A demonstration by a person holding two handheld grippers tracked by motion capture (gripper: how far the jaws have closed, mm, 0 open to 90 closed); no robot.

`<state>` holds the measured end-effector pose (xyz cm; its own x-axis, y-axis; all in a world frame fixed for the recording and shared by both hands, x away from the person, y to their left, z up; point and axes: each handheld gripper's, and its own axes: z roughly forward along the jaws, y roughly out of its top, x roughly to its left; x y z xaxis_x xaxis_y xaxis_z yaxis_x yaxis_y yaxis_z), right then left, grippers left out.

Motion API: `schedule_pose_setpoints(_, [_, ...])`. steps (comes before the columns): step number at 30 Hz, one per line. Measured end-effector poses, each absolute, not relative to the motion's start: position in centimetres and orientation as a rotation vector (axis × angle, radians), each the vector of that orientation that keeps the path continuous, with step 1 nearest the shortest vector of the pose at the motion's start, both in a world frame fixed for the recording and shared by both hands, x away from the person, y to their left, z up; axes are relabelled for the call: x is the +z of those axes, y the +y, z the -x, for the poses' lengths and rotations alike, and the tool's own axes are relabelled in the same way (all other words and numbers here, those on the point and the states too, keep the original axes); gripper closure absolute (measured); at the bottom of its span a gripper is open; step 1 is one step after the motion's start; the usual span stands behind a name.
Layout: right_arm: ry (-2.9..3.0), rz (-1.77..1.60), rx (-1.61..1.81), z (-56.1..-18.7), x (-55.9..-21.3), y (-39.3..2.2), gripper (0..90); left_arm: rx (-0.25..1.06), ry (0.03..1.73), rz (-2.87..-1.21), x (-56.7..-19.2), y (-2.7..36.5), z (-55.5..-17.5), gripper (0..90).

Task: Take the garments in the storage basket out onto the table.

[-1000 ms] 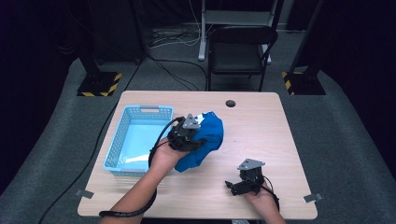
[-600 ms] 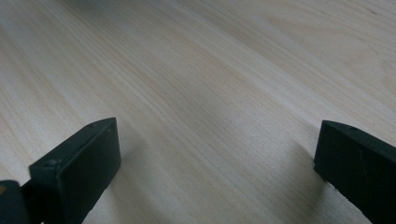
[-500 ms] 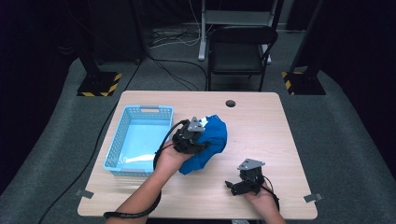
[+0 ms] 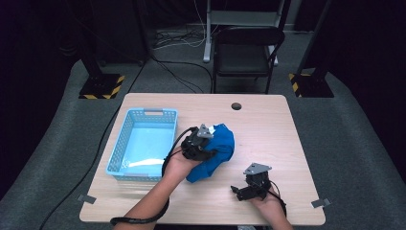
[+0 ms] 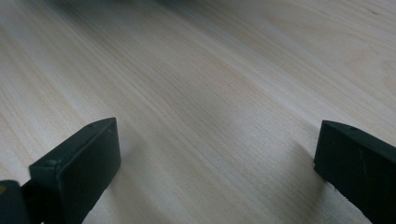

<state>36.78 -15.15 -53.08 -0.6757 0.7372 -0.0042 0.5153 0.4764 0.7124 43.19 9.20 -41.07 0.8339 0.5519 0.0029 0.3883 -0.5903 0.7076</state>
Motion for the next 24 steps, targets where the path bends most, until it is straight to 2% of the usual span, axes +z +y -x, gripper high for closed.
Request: schedule_pose_setpoints(24, [2.417,-1.061,1.009,-36.8,-53.1,-15.2,0.0,0.225,0.72,-2.31,-43.6,8.6,-43.9,64.1])
